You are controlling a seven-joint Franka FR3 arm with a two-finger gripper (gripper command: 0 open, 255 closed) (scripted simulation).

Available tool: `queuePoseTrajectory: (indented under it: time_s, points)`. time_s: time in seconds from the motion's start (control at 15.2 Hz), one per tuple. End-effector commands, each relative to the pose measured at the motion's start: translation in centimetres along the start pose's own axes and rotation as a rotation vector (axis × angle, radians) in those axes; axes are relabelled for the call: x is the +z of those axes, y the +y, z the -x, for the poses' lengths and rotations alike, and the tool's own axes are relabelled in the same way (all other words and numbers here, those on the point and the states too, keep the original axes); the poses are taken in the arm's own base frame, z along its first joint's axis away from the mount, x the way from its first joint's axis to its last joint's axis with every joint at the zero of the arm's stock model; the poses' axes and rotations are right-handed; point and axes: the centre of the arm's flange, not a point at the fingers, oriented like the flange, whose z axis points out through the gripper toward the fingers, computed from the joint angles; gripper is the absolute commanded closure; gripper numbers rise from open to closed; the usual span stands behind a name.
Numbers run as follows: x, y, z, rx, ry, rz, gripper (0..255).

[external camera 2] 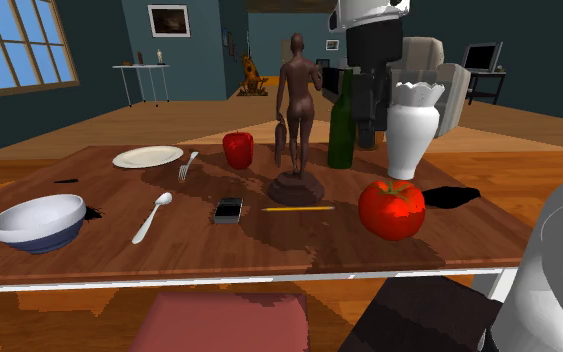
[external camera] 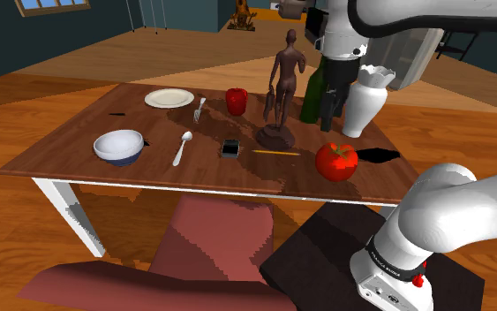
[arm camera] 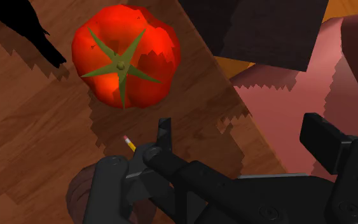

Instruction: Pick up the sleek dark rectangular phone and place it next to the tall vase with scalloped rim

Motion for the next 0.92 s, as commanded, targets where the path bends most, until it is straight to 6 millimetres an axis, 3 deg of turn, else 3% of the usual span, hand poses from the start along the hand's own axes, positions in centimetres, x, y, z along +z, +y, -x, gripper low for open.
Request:
queuePoseTrajectory:
  time_s: [0.0, 0.46, 0.86]
  points:
    - [0.0, 0.0, 0.0, 0.000, 0.000, 0.000, 0]
    - [3.9, -3.2, -7.3, 0.203, 0.027, -0.007, 0]
    - [7.0, -4.7, -14.0, 0.377, 0.050, -0.014, 0]
